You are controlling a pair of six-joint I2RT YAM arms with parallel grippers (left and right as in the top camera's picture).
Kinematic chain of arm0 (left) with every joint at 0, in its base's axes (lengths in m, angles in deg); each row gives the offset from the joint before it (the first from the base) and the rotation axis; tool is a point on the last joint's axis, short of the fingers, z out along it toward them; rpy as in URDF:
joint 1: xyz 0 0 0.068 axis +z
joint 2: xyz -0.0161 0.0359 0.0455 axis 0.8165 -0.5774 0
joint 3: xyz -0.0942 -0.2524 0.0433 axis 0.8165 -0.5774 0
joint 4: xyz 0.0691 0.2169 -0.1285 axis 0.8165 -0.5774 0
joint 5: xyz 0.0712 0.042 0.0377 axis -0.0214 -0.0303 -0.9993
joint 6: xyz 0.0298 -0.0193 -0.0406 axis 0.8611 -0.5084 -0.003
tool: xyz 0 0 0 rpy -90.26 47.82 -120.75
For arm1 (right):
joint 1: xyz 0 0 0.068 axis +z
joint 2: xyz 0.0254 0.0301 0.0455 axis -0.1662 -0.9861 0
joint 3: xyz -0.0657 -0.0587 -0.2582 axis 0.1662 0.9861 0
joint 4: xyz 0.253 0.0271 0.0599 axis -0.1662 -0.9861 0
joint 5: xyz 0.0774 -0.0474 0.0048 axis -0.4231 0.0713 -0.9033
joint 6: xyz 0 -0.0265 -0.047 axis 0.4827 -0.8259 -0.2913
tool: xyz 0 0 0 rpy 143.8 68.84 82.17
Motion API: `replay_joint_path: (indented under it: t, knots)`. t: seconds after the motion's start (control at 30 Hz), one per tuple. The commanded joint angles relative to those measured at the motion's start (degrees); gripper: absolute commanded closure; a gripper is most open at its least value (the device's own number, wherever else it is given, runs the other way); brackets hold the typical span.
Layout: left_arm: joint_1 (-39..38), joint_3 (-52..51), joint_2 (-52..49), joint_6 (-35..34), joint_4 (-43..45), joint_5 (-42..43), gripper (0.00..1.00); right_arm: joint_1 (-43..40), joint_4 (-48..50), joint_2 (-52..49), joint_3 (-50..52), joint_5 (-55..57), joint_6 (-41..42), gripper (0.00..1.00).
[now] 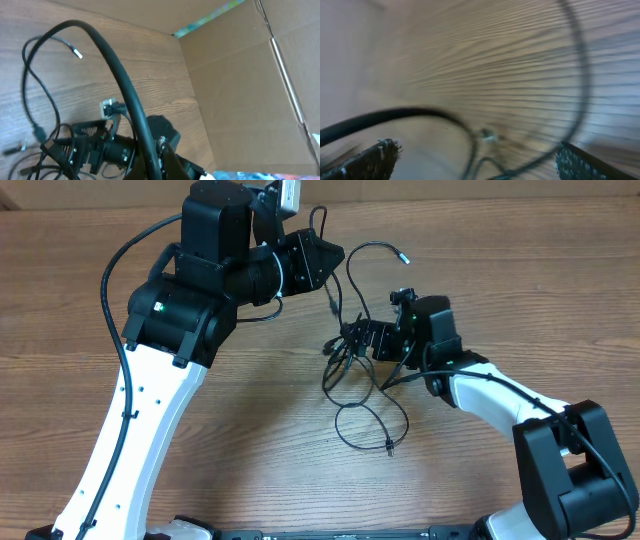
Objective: Untangle cables
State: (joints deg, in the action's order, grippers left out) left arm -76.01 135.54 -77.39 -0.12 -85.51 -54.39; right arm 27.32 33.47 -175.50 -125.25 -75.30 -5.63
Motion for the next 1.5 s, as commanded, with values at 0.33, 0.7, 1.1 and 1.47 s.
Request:
replay_joint_path:
  t: [0.33,0.7,1.1,1.47]
  knots:
    - [0.9,0.4,0.3,-9.1,1.7,6.6,0.96,2.5,-0.7,1.2,0.0,11.9,-1.2,0.0]
    - [10.1,0.4,0.4,-2.2,0.5,20.7,0.96,0.4,-13.8,-0.6,0.0,42.8,-0.8,0.0]
    - [25.9,0.4,0.3,11.8,-16.1,20.5,0.96,-12.4,-27.8,-0.6,0.0,43.0,-0.8,0.0]
    - [27.3,-0.3,0.3,14.9,-26.0,1.5,0.96,-14.0,-29.9,-0.6,0.0,29.5,-1.4,0.0]
